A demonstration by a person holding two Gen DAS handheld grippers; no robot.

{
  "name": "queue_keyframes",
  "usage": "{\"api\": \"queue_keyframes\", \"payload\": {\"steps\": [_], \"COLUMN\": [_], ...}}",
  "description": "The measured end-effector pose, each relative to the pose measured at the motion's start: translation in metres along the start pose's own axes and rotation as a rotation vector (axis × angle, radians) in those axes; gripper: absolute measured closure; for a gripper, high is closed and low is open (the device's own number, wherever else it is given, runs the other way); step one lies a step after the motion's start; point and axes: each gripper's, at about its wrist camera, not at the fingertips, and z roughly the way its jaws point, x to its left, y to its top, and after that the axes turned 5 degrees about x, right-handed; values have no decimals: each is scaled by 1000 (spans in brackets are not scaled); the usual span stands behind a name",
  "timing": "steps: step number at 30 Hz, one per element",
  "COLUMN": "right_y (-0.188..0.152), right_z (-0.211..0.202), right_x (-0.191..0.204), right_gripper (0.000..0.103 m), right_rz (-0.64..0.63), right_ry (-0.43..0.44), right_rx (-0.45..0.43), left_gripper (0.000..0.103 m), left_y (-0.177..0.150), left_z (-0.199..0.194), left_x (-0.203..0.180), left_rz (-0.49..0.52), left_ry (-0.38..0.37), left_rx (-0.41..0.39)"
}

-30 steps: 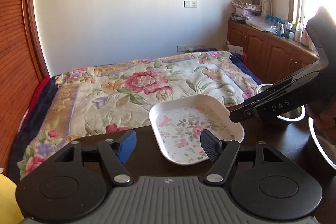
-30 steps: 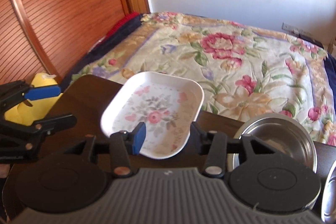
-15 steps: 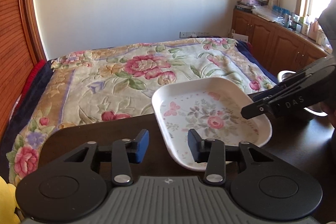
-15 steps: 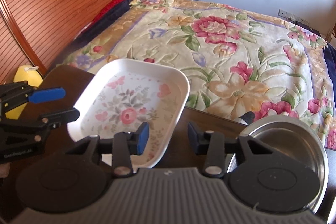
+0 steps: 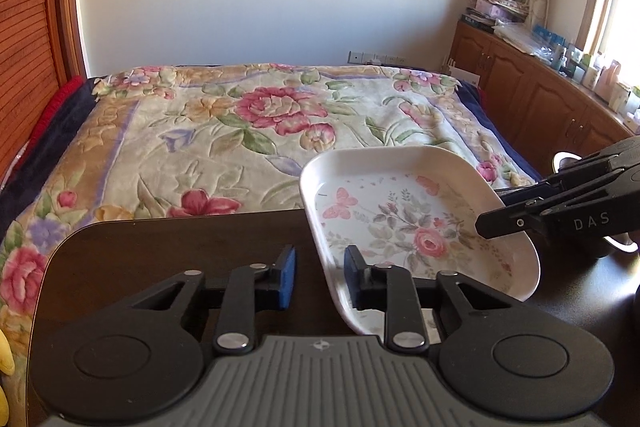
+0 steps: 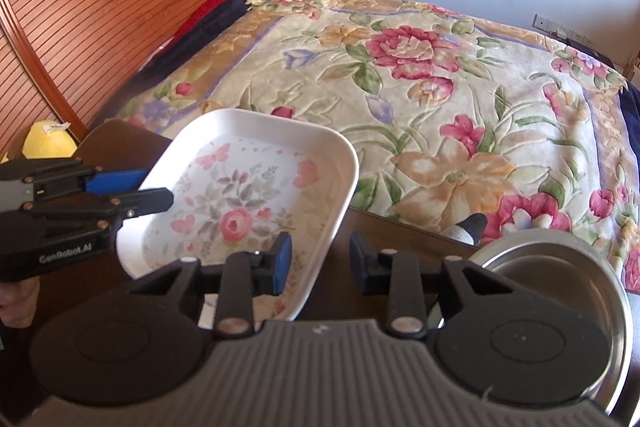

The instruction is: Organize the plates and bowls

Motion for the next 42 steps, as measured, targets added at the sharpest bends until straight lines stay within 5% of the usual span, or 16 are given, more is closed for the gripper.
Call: {"api": "queue_keyframes", "payload": {"steps": [5,12,42], "right_y": [-1,-2,-34], "right_z": [2,0,-97], "right_x": [5,5,26], "right_gripper": [82,91,91], "right_rz": [-30,-33,-54], "right_ry": [-16,-6,4], "right_rx": [7,6,-117], "left_gripper": [90,90,90], "left_y": [0,-1,-17], "left_z": [-1,-7,-117], "left_x": [-2,2,-36], "left_rz": [-2,-23,45], "left_ry": [-19,-38,-34], "left_rx": [4,29,-51]}}
